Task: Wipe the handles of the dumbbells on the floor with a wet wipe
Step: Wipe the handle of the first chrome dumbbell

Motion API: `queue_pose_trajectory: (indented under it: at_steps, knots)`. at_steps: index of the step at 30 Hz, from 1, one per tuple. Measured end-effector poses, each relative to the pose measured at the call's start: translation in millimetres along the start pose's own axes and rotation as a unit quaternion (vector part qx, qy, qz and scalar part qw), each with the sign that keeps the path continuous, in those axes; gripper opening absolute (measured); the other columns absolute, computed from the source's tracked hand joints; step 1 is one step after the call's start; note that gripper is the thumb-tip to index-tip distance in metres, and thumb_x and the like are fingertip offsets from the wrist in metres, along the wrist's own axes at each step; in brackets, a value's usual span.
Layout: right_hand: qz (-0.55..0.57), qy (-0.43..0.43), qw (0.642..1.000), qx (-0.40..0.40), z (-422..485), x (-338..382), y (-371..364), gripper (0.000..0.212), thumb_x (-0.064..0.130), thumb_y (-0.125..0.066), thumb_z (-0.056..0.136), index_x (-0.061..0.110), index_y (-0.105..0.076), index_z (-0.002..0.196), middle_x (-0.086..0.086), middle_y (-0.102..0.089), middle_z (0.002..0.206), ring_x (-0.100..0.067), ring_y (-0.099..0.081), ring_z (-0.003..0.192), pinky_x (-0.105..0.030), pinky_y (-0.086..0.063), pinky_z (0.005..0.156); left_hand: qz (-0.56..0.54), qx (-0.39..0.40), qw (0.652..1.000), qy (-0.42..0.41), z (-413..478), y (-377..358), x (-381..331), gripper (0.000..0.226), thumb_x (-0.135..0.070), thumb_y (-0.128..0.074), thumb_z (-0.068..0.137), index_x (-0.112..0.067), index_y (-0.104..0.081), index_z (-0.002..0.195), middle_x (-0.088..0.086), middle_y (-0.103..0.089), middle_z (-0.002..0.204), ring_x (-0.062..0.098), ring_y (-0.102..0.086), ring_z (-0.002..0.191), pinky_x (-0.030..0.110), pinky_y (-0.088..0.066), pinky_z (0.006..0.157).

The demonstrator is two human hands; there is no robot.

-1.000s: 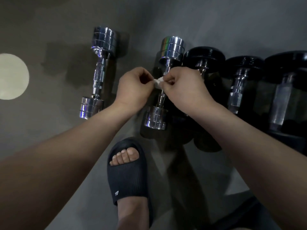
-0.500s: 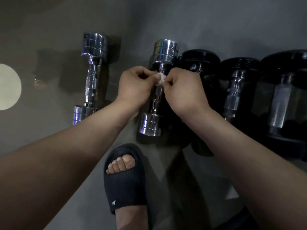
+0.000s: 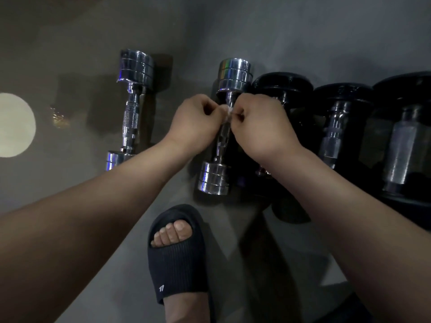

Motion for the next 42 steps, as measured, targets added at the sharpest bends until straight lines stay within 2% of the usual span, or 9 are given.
queue_pose_trajectory:
  at_steps: [5, 9, 21, 26, 29, 31, 33, 38, 42]
  knots:
    - [0.002, -0.01, 0.999, -0.045, 5, -2, -5, 0.015, 0.022, -0.052, 0.098, 0.01, -0.061, 0.096, -0.01, -0.064, 0.093, -0.027, -0.06, 0.085, -0.038, -0.048, 0.072, -0.086, 0.003, 0.996, 0.022, 9, -5, -3, 0.028, -0.047, -0.077, 0.075, -0.019, -0.071, 0.08, 0.002, -0.076, 0.079, 0.024, -0.074, 0.079, 0.053, -0.06, 0.08]
    - [0.026, 0.001, 0.997, -0.075, 3, 0, -6, 0.013, 0.021, -0.054, 0.098, 0.01, -0.061, 0.102, -0.009, -0.067, 0.091, -0.027, -0.062, 0.082, -0.041, -0.05, 0.07, -0.105, -0.008, 0.994, 0.03, 15, -6, 2, 0.024, -0.043, -0.077, 0.072, -0.024, -0.065, 0.065, 0.008, -0.072, 0.073, 0.022, -0.067, 0.068, 0.052, -0.058, 0.073]
    - [-0.008, 0.052, 0.997, 0.05, -22, 8, -5, 0.013, 0.016, -0.06, 0.09, 0.013, -0.069, 0.081, -0.003, -0.067, 0.08, -0.022, -0.063, 0.076, -0.037, -0.053, 0.067, 0.004, 0.058, 0.998, 0.008, -23, 7, 20, 0.025, -0.029, -0.074, 0.091, -0.017, -0.063, 0.072, -0.002, -0.06, 0.066, 0.008, -0.05, 0.059, 0.022, -0.042, 0.056]
    - [-0.027, 0.018, 0.993, 0.11, -37, 13, -8, 0.015, 0.015, -0.062, 0.087, 0.016, -0.064, 0.072, -0.002, -0.064, 0.072, -0.021, -0.061, 0.068, -0.028, -0.044, 0.054, 0.034, 0.109, 0.993, 0.022, -45, 12, 27, 0.025, -0.027, -0.076, 0.091, -0.009, -0.065, 0.076, 0.001, -0.06, 0.065, 0.006, -0.049, 0.055, 0.024, -0.041, 0.055]
    - [-0.037, 0.0, 0.992, 0.123, -41, 15, -5, 0.015, 0.016, -0.065, 0.088, 0.016, -0.067, 0.073, -0.003, -0.066, 0.076, -0.021, -0.063, 0.073, -0.027, -0.05, 0.059, 0.062, 0.119, 0.991, 0.026, -49, 17, 17, 0.026, -0.029, -0.08, 0.086, -0.009, -0.068, 0.075, 0.008, -0.066, 0.069, 0.01, -0.053, 0.059, 0.026, -0.042, 0.058]
    - [-0.058, -0.009, 0.99, 0.13, -42, 15, -4, 0.009, 0.015, -0.066, 0.087, 0.018, -0.068, 0.078, -0.004, -0.065, 0.084, -0.024, -0.062, 0.08, -0.032, -0.055, 0.068, 0.077, 0.121, 0.989, 0.031, -51, 20, 6, 0.026, -0.03, -0.085, 0.08, -0.011, -0.069, 0.071, 0.008, -0.065, 0.066, 0.01, -0.05, 0.057, 0.021, -0.039, 0.052]
    - [-0.084, -0.023, 0.988, 0.129, -43, 14, -4, 0.006, 0.013, -0.066, 0.087, 0.017, -0.067, 0.083, -0.004, -0.059, 0.083, -0.026, -0.057, 0.079, -0.03, -0.049, 0.065, 0.083, 0.119, 0.989, 0.037, -54, 19, -1, 0.027, -0.03, -0.088, 0.075, -0.013, -0.069, 0.067, 0.001, -0.061, 0.059, 0.006, -0.045, 0.049, 0.017, -0.034, 0.043]
    - [-0.122, -0.031, 0.986, 0.105, -43, 11, -12, 0.013, 0.009, -0.064, 0.085, 0.018, -0.069, 0.077, -0.005, -0.061, 0.084, -0.021, -0.054, 0.069, -0.024, -0.039, 0.061, 0.002, 0.105, 0.991, 0.081, -58, 22, 7, 0.015, -0.021, -0.087, 0.075, -0.009, -0.078, 0.077, 0.012, -0.076, 0.081, 0.012, -0.063, 0.07, 0.03, -0.052, 0.07]
    - [-0.092, -0.063, 0.989, 0.096, -40, 7, -16, 0.011, 0.011, -0.064, 0.086, 0.017, -0.071, 0.08, -0.004, -0.064, 0.076, -0.023, -0.062, 0.071, -0.026, -0.044, 0.057, -0.053, 0.069, 0.992, 0.095, -61, 17, 15, 0.011, -0.012, -0.086, 0.076, -0.009, -0.077, 0.082, 0.003, -0.074, 0.072, 0.007, -0.063, 0.064, 0.022, -0.049, 0.063]
Point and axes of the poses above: each hand's wrist, its own z-axis towards the middle knuckle, its own y-axis out of the back of the hand, x = y × z, the point moved 2 cm from there along z, towards the middle knuckle
